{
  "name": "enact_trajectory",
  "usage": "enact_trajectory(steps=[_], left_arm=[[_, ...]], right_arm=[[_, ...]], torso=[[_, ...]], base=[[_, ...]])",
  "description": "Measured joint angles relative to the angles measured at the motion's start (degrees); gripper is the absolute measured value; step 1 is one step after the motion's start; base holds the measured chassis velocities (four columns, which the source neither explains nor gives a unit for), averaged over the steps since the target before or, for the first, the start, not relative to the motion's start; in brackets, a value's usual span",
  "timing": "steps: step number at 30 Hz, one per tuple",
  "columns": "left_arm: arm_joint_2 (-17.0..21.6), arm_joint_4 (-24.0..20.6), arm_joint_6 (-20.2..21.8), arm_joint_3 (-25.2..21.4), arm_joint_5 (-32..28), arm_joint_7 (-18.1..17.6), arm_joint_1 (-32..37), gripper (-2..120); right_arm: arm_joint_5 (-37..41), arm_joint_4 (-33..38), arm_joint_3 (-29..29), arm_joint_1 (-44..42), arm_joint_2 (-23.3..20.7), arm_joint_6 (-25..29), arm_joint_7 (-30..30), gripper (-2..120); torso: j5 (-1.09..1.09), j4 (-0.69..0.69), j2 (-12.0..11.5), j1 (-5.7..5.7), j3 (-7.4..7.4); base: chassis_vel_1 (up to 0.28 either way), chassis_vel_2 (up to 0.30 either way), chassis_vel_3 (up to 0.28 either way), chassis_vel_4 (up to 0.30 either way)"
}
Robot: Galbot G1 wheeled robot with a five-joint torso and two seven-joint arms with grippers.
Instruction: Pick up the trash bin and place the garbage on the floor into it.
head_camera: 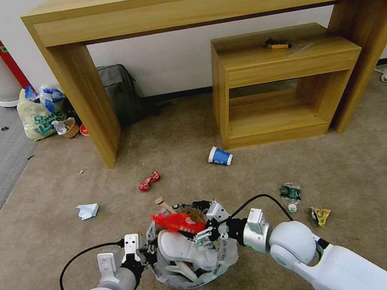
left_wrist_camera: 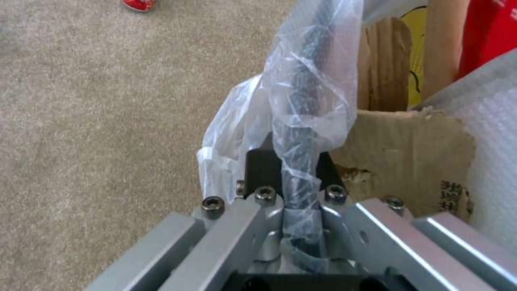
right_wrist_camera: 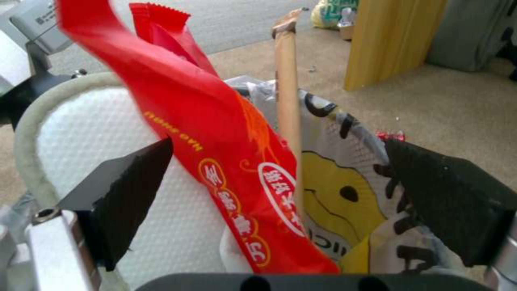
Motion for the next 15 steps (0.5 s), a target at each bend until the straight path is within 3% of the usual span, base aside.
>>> enact_trajectory(steps=[8,15], left_arm=[[-0.16,0.62,0.0,-0.32,0.0,0.01,-0.17,0],[-0.05,0.92,0.0,-1.07,-0.26,0.02,-0.34,0]], right_arm=[[0.83,1.76,1.38,-0.26,0.14,-0.03,1.52,100],[0.9,5.04,7.85,-2.38,-0.32,-0.7,3.18,100]], torso=[[0.0,0.0,0.0,0.0,0.0],[0.0,0.0,0.0,0.0,0.0]], base=[[0.0,0.0,0.0,0.0],[0.0,0.0,0.0,0.0]])
